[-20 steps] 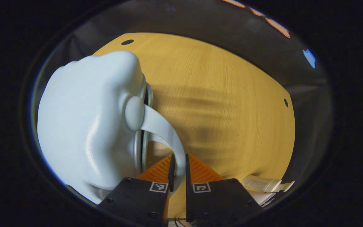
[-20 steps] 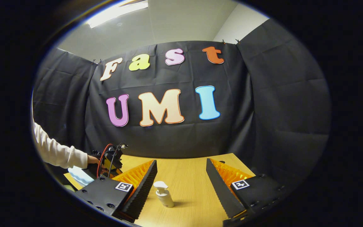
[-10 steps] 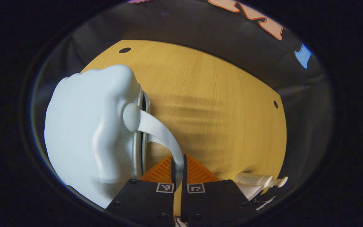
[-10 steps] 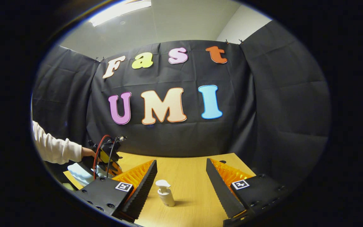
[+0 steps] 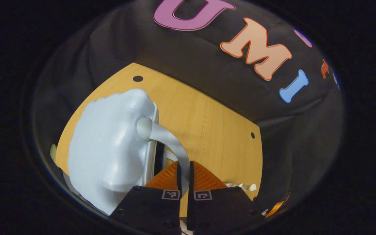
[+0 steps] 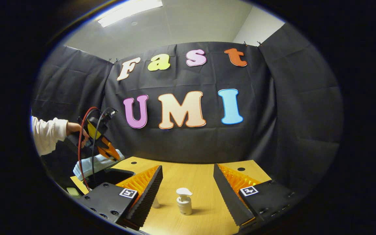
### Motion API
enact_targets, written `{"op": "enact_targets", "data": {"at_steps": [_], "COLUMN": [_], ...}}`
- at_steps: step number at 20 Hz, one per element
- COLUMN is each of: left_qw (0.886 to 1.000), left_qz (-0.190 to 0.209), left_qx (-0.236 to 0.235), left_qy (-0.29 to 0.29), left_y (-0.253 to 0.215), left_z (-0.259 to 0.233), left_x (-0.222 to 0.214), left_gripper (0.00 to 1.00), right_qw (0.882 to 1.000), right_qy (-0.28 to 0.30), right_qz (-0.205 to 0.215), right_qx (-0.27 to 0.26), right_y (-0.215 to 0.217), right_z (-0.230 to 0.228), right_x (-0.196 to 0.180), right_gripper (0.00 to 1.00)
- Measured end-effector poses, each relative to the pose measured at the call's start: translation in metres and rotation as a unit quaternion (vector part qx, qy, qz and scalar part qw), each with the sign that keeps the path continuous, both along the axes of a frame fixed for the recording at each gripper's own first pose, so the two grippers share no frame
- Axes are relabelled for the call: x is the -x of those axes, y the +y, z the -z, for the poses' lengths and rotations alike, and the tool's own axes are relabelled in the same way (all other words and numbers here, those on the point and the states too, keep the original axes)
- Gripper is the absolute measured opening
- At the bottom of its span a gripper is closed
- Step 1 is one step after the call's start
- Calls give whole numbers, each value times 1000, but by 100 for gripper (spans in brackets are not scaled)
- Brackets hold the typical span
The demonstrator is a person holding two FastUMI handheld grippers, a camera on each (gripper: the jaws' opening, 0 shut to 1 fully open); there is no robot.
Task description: First open the suitcase, pack the skin care products into it, and then close the suitcase.
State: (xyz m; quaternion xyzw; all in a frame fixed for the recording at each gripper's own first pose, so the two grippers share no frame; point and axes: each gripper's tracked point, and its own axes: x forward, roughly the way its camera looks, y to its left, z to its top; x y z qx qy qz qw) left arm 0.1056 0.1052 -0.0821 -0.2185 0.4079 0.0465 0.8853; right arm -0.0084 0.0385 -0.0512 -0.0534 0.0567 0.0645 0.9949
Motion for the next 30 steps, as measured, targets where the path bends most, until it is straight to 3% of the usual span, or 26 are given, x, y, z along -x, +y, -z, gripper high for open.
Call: {"op": "enact_targets", "data": {"at_steps": [6,13,21,30], "left_qw": [999,998,988,986], "left_qz": [-18,-30,-60,-129], "left_qx": [-9,-30,-137,-88], "left_qy": [-32,-40,-25,-52], "left_y": [98,204,348,438], "left_z": [-74,-86,-46,50], "left_x": [37,70,114,159], "left_gripper": [1,1,1,1], "right_qw": [1000,999,999,999], "right_qy": [-12,-27,-26,-3], "right_qz": [-20,-16,-33,-41], "right_qx": [4,14,24,5], "right_y": [29,58,96,114], "right_z": [-8,-13,-10,6], "right_x": [-8,-17,-20,-19], "right_gripper": [98,98,98,98]}}
